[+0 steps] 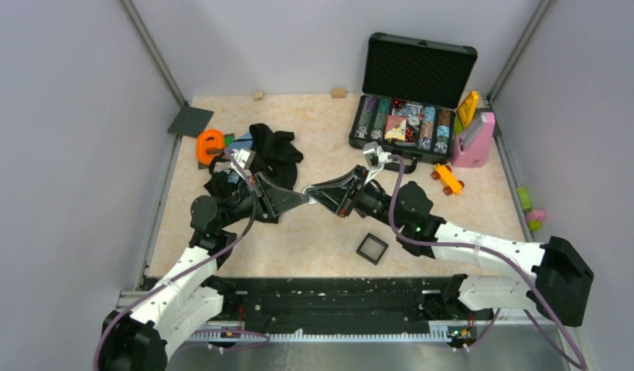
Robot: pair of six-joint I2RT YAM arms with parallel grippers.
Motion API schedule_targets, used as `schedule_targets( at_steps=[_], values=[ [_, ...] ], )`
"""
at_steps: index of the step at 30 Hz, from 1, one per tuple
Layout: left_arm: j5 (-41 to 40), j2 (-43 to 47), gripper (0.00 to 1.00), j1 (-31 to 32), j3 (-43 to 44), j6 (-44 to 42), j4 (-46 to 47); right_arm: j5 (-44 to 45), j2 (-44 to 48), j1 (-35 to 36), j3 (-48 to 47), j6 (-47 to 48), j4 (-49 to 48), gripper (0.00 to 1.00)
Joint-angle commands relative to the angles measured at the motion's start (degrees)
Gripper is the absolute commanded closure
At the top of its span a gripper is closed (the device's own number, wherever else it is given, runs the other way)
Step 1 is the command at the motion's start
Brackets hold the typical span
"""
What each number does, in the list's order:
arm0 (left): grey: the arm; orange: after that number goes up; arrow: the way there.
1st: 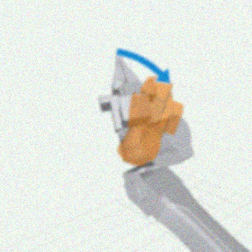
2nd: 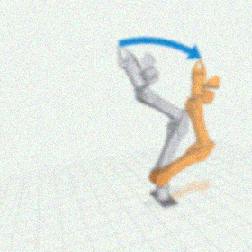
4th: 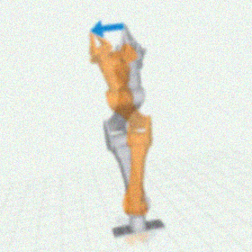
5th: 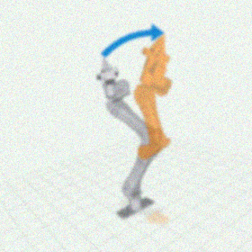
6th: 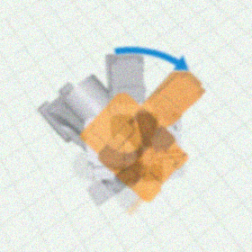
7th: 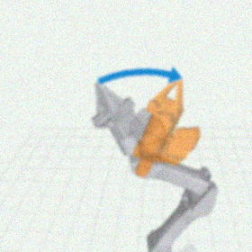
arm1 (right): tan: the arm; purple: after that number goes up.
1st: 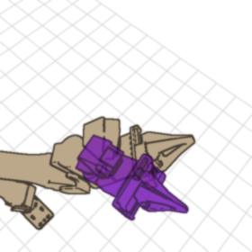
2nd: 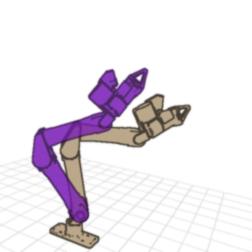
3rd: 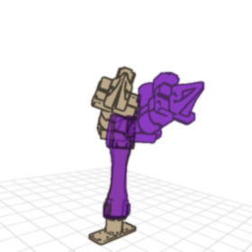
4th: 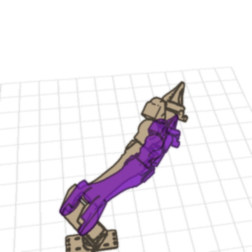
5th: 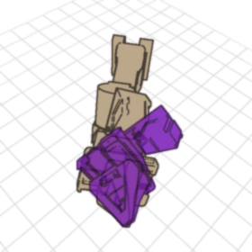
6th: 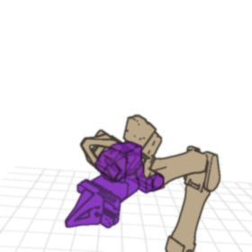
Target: Remove the brooch from the garment
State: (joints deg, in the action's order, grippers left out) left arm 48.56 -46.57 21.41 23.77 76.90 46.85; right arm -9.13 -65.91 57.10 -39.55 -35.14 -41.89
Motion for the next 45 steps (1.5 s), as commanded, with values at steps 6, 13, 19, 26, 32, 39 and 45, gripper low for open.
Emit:
schedule_targets(
  at_steps=[6,13,19,26,32,39,45],
  values=[
    [2.43,-0.12,1.0,1.09,1.46,4.43,7.76,-1.56,-1.25,2.75,0.62,12.55,3.2,0.93],
    [2.76,-0.01,1.0,1.09,2.32,3.98,6.89,-0.76,0.36,2.62,-1.19,16.36,10.27,0.91],
    [2.77,1.04,1.0,1.09,2.84,-0.35,0.77,-4.84,0.65,1.64,-2.82,10.45,11.43,0.89],
    [2.76,2.22,1.0,1.09,4.01,-4.22,-5.26,-7.21,2.36,-0.52,-3.32,8.65,14.95,0.85],
    [2.81,2.01,1.0,1.09,4.65,-5.23,-6.33,-7.45,2.77,-0.56,-3.69,9.23,16.4,0.82],
    [2.5,2.42,1.0,1.09,5.15,-8.02,-9.83,-8.55,2.22,-0.75,-5.09,7.69,18.42,0.72],
    [2.59,2.53,1.0,1.09,5.19,-8.23,-10.12,-8.42,2.45,-0.94,-4.88,7.93,18.89,0.73]
  ],
)
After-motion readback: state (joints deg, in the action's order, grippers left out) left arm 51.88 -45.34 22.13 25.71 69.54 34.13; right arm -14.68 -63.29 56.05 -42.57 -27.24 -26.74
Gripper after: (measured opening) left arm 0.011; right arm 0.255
